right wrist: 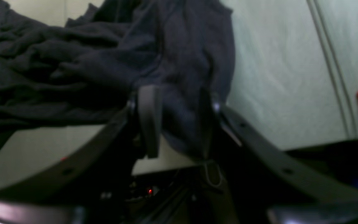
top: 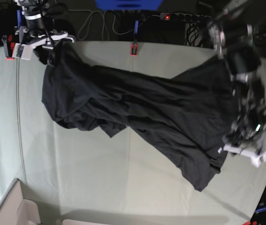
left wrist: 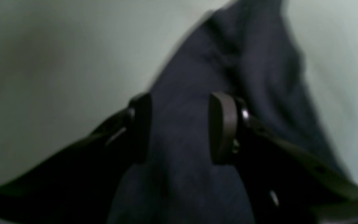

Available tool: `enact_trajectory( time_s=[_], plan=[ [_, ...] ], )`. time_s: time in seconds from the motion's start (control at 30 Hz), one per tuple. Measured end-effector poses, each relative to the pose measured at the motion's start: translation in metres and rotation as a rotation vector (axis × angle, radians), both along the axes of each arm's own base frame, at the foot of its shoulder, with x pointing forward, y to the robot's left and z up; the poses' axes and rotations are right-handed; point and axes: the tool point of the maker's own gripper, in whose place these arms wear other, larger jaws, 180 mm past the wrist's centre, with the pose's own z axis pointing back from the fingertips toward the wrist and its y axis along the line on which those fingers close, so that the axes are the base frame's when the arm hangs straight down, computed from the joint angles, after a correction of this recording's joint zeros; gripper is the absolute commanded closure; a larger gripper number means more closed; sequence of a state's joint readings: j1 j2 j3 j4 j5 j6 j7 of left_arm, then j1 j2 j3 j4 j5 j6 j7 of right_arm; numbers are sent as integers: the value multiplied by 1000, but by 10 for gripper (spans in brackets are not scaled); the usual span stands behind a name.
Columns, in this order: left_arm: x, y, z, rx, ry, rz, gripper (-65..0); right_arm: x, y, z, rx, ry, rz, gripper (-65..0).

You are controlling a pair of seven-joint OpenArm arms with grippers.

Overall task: Layout the t-shirt on the table in an organized manner, then fold the t-shirt properly
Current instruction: 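Lift the shirt with both grippers and spread it across the table, then move the right gripper down to grasp the shirt's bunched sleeve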

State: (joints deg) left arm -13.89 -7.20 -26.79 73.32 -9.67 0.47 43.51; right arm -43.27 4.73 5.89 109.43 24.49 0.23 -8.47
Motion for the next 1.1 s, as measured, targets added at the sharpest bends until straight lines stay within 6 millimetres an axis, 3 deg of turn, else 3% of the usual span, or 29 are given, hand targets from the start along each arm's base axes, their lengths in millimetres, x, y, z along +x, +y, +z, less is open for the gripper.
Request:
enact_trajectory(
  time_s=[0.17,0.27,0.37,0.5,0.63,0.9,1.03,1.1],
  plan=[
    [-78,-19,-8,-61,-2,-35,-289,17,-6,9,-26,-43,25,-248],
    [-123,6,-19,-44,38,50,-289,26,-9,13,-40,-62,38,-248],
    [-162,19,-41,-55,120,113,-289,42,-11,21,-58,-100,58,-250],
    [-192,14,-82,-133,223,159,-289,65,-8,23,-52,-84,89,-278],
    [-197,14,-93,-146,240,170,-289,86,-2,22,-31,-26,121,-315],
    [-187,8,-94,-149,222,175,-284,107,1,31,-29,-29,138,-318],
    [-173,-16,-96,-128,220,94,-284,128,-7,43,-64,-79,152,-319],
    [-169,-22,-99,-126,220,71,-283,139,-8,33,-69,-56,167,-319]
  ],
)
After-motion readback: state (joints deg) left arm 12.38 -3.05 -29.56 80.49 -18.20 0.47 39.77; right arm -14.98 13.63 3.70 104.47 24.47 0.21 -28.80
